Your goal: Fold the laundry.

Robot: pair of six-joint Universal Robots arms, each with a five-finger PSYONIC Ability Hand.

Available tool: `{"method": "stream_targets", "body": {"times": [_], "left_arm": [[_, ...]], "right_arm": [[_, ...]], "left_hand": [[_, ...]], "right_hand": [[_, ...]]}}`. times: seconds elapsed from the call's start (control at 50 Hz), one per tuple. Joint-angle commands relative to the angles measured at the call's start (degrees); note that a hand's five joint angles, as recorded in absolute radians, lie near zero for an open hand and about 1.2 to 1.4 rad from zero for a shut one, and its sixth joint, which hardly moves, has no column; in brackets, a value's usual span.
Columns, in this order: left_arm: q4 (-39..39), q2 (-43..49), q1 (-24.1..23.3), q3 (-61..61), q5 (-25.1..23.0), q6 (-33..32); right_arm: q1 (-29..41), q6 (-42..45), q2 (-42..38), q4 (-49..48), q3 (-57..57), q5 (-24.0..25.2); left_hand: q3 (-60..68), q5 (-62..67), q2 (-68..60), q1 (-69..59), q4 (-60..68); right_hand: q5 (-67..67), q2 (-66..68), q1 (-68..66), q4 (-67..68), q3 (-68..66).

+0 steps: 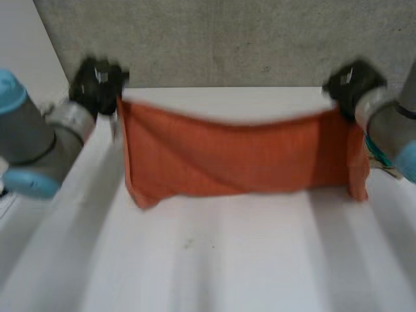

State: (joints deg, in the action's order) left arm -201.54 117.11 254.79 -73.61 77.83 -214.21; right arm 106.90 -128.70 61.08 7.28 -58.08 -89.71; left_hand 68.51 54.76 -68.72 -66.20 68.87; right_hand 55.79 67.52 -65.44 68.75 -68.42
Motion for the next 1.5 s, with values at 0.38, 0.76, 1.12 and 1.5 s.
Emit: {"method": "stream_targets", "body": {"times": [0.38, 0.76, 1.12, 1.5], "left_arm": [[-29.17, -9.35, 1.76, -19.36, -1.79, 6.09], [-15.56, -4.69, 7.12, -34.85, -12.26, -8.67], [2.56, -15.24, 6.42, -33.8, -11.21, 6.34], [2.47, -5.84, 4.22, -30.72, -1.01, 8.38]], "right_arm": [[0.77, -3.14, 8.79, -30.05, -23.82, 4.02], [0.24, -8.67, 4.31, -26.79, -39.04, 8.06], [0.24, -9.9, 4.31, -26.71, -40.01, 8.06], [0.07, -9.9, 4.31, -26.71, -40.18, 7.97]], "left_hand": [[11.49, 15.24, -11.28, -13.8, 11.13], [-9.14, -5.4, 9.35, 6.83, -9.5], [-32.72, -28.98, 32.93, 30.42, -33.09], [-31.55, -27.8, 31.76, 29.24, -31.91]], "right_hand": [[14.21, 12.48, -14.56, 11.25, -11.58], [14.21, 12.48, -14.56, 11.25, -11.58], [14.21, 12.48, -14.56, 11.25, -11.58], [14.21, 12.48, -14.56, 11.25, -11.58]]}}
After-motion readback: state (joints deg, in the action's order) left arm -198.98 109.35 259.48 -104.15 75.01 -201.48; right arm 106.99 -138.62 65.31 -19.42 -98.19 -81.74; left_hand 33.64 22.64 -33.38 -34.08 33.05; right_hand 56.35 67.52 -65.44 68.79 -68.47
